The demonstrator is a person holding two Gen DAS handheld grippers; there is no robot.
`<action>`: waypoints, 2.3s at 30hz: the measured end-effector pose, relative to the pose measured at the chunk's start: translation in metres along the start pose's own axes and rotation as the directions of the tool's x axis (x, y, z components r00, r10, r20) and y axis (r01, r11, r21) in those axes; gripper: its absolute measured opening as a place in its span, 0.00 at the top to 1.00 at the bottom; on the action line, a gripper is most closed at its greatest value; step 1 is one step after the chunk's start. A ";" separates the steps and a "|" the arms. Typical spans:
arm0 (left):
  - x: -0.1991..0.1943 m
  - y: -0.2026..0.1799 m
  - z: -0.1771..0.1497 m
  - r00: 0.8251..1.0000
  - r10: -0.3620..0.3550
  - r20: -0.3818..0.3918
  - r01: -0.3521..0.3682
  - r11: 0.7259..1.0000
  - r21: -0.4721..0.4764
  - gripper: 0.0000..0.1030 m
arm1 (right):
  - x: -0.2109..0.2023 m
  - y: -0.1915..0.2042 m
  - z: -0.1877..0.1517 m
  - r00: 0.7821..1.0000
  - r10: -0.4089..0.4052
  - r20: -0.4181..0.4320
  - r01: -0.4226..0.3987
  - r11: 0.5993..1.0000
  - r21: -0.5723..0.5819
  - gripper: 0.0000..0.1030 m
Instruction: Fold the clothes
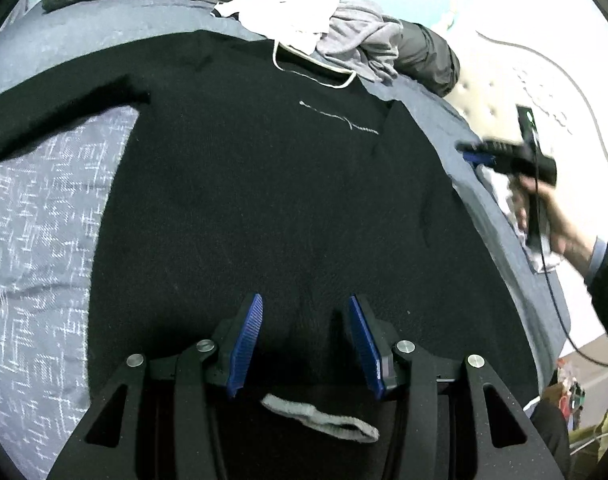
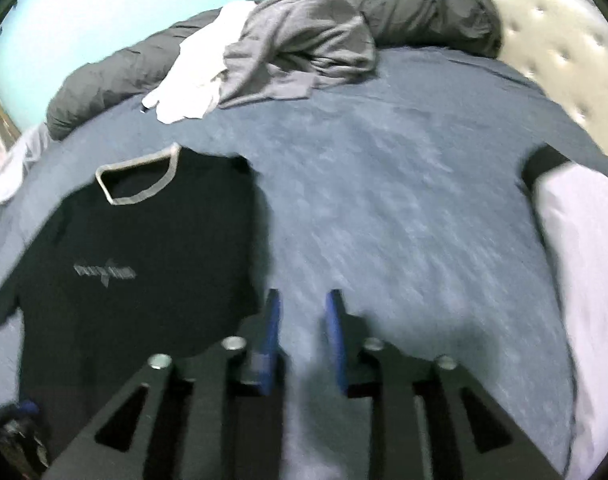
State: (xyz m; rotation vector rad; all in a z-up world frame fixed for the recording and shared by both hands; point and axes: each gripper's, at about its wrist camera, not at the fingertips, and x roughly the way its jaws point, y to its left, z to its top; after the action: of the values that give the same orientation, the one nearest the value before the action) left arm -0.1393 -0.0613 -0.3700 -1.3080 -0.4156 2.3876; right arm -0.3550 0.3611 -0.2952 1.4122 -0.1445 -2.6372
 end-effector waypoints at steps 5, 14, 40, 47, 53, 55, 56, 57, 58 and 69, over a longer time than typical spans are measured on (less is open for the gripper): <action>0.003 0.006 0.005 1.000 0.009 0.009 -0.009 1.000 -0.008 0.52 | 0.028 0.027 0.048 1.000 0.015 -0.015 -0.015 1.000 -0.002 0.58; 0.012 0.009 0.014 1.000 -0.006 0.006 0.006 1.000 -0.007 0.52 | 0.090 0.058 0.100 0.985 -0.098 -0.140 0.097 0.995 -0.016 0.57; 0.018 0.009 0.007 0.999 -0.014 -0.031 0.015 1.000 0.015 0.52 | 0.123 0.038 0.136 0.969 -0.226 -0.097 0.233 0.970 0.064 0.65; 0.017 0.010 0.007 0.999 -0.022 -0.031 0.022 1.000 0.004 0.52 | 0.081 0.040 0.122 0.994 -0.104 0.044 0.101 0.992 0.079 0.84; 0.018 0.009 0.008 0.999 -0.022 -0.032 0.022 1.000 0.004 0.52 | 0.101 0.041 0.094 0.995 -0.094 -0.040 0.095 0.995 0.039 0.91; 0.018 0.010 0.008 0.999 -0.023 -0.033 0.023 1.000 0.003 0.52 | 0.110 0.032 0.098 0.994 -0.099 -0.042 0.101 0.993 0.065 0.91; 0.017 0.010 0.008 0.999 -0.024 -0.033 0.024 1.000 0.001 0.52 | 0.110 0.029 0.100 0.993 -0.115 -0.037 0.118 0.990 0.072 0.91; 0.017 0.010 0.008 0.999 -0.026 -0.034 0.026 1.000 -0.001 0.52 | 0.109 0.027 0.102 0.990 -0.135 -0.029 0.137 0.988 0.078 0.91; 0.017 0.011 0.008 0.999 -0.027 -0.034 0.027 1.000 -0.003 0.52 | 0.103 0.026 0.103 0.991 -0.130 -0.009 0.130 0.988 0.087 0.91; -0.006 0.019 0.009 0.999 -0.032 0.010 0.033 0.998 -0.055 0.52 | 0.010 0.032 0.021 0.993 0.057 0.103 -0.074 0.983 0.168 0.91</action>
State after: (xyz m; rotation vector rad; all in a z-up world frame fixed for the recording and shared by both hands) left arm -0.1479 -0.0812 -0.3689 -1.3048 -0.5050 2.3715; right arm -0.3753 0.3282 -0.2864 1.3004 -0.4321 -2.6954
